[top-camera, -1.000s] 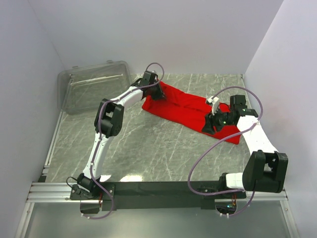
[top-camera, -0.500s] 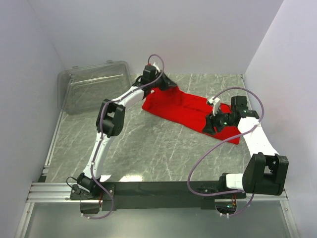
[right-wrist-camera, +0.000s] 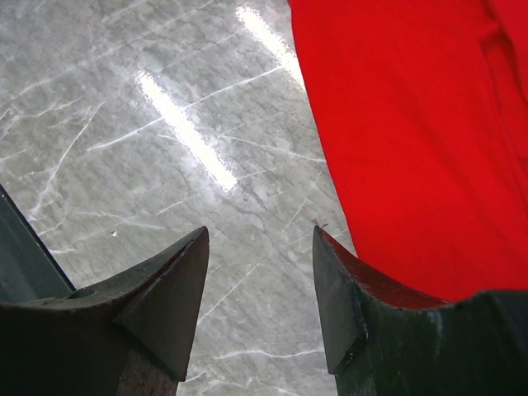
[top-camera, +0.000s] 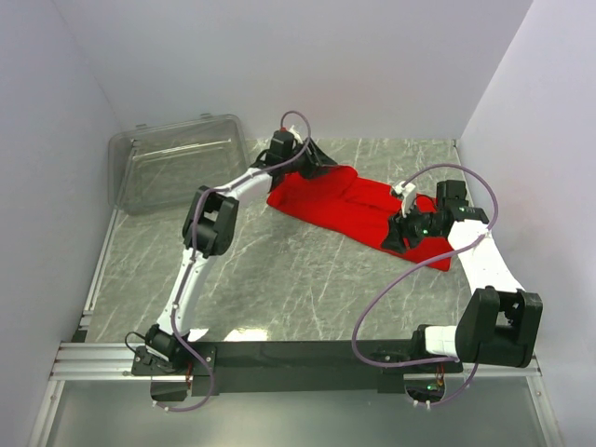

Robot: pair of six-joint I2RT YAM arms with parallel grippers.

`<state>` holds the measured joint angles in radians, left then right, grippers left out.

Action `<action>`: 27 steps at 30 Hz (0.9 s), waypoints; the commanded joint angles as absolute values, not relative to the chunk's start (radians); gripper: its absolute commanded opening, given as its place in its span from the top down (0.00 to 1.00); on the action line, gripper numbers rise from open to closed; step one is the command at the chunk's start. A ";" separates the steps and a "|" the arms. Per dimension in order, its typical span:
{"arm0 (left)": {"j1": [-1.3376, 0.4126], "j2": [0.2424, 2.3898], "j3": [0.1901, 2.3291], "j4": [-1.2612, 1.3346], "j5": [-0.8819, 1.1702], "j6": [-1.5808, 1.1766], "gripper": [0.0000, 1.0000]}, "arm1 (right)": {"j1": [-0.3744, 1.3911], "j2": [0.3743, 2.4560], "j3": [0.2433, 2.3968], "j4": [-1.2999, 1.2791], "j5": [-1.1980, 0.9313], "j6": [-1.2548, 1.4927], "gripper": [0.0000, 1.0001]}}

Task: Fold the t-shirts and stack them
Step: Fold the tshirt

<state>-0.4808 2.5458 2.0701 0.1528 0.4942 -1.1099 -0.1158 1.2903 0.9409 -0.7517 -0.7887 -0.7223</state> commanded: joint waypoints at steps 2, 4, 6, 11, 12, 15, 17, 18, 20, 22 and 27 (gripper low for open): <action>-0.445 2.375 2.057 0.004 0.379 -0.919 0.48 | -0.123 1.255 0.937 -0.742 -0.810 -0.723 0.40; -0.437 2.375 2.059 -0.066 0.338 -0.896 0.49 | -0.124 1.258 0.939 -0.742 -0.810 -0.721 0.40; -0.428 2.390 2.068 -0.130 0.312 -0.905 0.53 | -0.123 1.262 0.942 -0.744 -0.813 -0.719 0.40; -0.425 2.454 2.112 -0.187 0.273 -0.922 0.70 | -0.124 1.253 0.940 -0.747 -0.808 -0.716 0.40; -0.425 2.462 2.120 -0.187 0.275 -0.925 0.74 | -0.124 1.250 0.939 -0.749 -0.808 -0.718 0.40; -0.425 2.486 2.125 -0.150 0.293 -0.953 0.83 | -0.124 1.244 0.931 -0.750 -0.804 -0.721 0.40; -0.425 2.499 2.122 -0.112 0.307 -0.976 0.83 | -0.124 1.246 0.928 -0.749 -0.805 -0.716 0.40; -0.425 2.505 2.121 -0.098 0.314 -0.991 0.83 | -0.124 1.244 0.928 -0.746 -0.807 -0.713 0.40; -0.425 2.519 2.123 -0.069 0.328 -1.005 0.81 | -0.124 1.246 0.927 -0.741 -0.807 -0.710 0.40; -0.425 2.520 2.122 -0.054 0.350 -1.009 0.78 | -0.124 1.247 0.925 -0.736 -0.802 -0.707 0.40; -0.426 2.387 1.984 0.029 0.345 -0.904 0.64 | -0.132 1.247 0.922 -0.689 -0.678 -0.664 0.40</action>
<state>-0.4202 2.5019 2.0335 -0.0631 0.3279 -0.9749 -0.1173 1.2705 0.9245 -0.7441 -0.7551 -0.7013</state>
